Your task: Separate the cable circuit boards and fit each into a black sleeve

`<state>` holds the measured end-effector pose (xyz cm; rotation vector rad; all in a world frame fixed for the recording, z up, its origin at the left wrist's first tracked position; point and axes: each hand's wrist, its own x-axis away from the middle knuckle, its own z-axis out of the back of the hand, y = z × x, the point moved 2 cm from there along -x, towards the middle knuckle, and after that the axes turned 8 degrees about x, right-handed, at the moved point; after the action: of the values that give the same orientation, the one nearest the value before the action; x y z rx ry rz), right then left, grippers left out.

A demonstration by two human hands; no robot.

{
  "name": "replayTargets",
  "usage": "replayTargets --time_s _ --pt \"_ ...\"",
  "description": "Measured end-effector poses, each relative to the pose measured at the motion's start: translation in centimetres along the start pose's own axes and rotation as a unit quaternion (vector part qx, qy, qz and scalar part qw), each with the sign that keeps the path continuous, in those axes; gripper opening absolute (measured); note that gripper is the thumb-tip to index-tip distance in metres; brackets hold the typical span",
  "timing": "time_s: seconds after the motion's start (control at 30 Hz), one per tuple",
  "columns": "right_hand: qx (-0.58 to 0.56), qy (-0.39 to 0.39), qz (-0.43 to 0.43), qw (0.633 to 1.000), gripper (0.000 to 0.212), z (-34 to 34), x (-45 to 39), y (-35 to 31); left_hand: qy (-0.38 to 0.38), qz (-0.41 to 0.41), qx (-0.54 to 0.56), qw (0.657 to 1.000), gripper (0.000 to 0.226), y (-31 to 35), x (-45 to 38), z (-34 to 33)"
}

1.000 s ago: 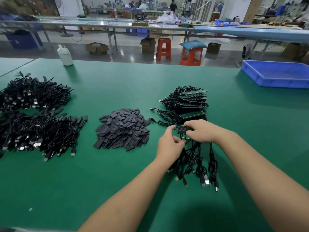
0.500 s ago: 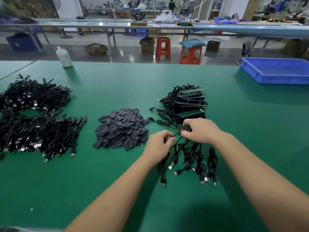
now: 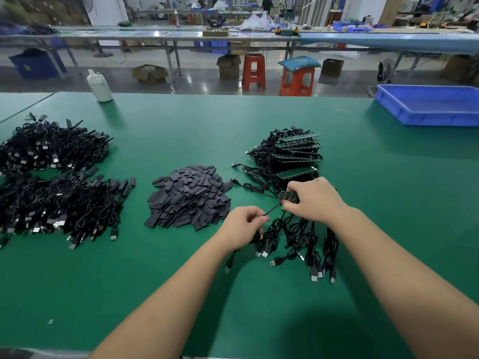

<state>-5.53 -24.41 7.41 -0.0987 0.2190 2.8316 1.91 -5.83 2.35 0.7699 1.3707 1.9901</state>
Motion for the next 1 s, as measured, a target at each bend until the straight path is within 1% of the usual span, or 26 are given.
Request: replayTargets --time_s 0.03,0.1,0.17,0.23,0.27,0.3,0.37,0.4,0.47,0.53,0.6,0.8,0.9,1.0 --pt "-0.006 -0.004 0.008 1.000 0.036 0.0 0.0 0.0 0.018 -0.019 -0.069 0.997 0.013 -0.2 -0.2 0.0" --pt "-0.029 -0.022 0.031 0.999 0.027 0.1 0.2 0.1 0.043 -0.067 -0.191 0.978 0.015 -0.7 -0.5 -0.1" --pt "-0.046 -0.043 0.055 0.996 0.022 0.2 0.3 0.0 0.064 -0.103 -0.266 0.956 0.018 -1.0 -0.8 -0.2" --pt "-0.049 -0.053 0.074 0.995 0.023 0.3 0.3 -0.3 0.072 -0.119 -0.308 0.941 0.020 -1.3 -1.2 -0.4" --pt "-0.049 -0.053 0.080 0.994 0.023 0.4 0.3 -0.4 0.064 -0.125 -0.310 0.940 0.022 -1.4 -1.3 -0.6" --pt "-0.053 -0.055 0.083 0.994 0.023 0.5 0.3 -0.5 0.052 -0.130 -0.291 0.946 0.026 -1.3 -1.3 -0.9" --pt "-0.071 -0.066 0.086 0.992 0.024 0.8 0.2 -0.6 0.035 -0.130 -0.186 0.973 0.035 -0.8 -1.2 -1.7" --pt "-0.079 -0.070 0.090 0.990 0.023 1.0 0.1 -0.6 0.037 -0.127 -0.125 0.983 0.035 -0.4 -1.1 -2.1" --pt "-0.100 -0.075 0.092 0.988 0.020 1.2 0.0 -0.6 0.056 -0.114 -0.038 0.991 0.026 0.8 -1.1 -2.5" --pt "-0.121 -0.072 0.092 0.986 0.018 1.4 -0.1 -0.6 0.088 -0.111 -0.042 0.989 0.015 1.9 -1.3 -2.6" --pt "-0.126 -0.066 0.092 0.985 0.018 1.4 0.1 -0.6 0.104 -0.113 -0.064 0.986 0.018 2.5 -1.5 -2.4" --pt "-0.117 -0.042 0.075 0.989 0.018 0.8 0.4 -0.7 0.072 -0.104 -0.077 0.989 0.024 2.8 -1.4 -2.0" --pt "-0.124 -0.041 0.072 0.989 0.020 0.9 0.3 -0.8 0.056 -0.087 -0.089 0.991 0.021 2.7 -1.3 -2.1" --pt "-0.102 -0.035 0.071 0.992 0.022 0.8 0.1 -1.3 0.064 -0.056 -0.094 0.992 0.018 2.5 -1.4 -2.1"
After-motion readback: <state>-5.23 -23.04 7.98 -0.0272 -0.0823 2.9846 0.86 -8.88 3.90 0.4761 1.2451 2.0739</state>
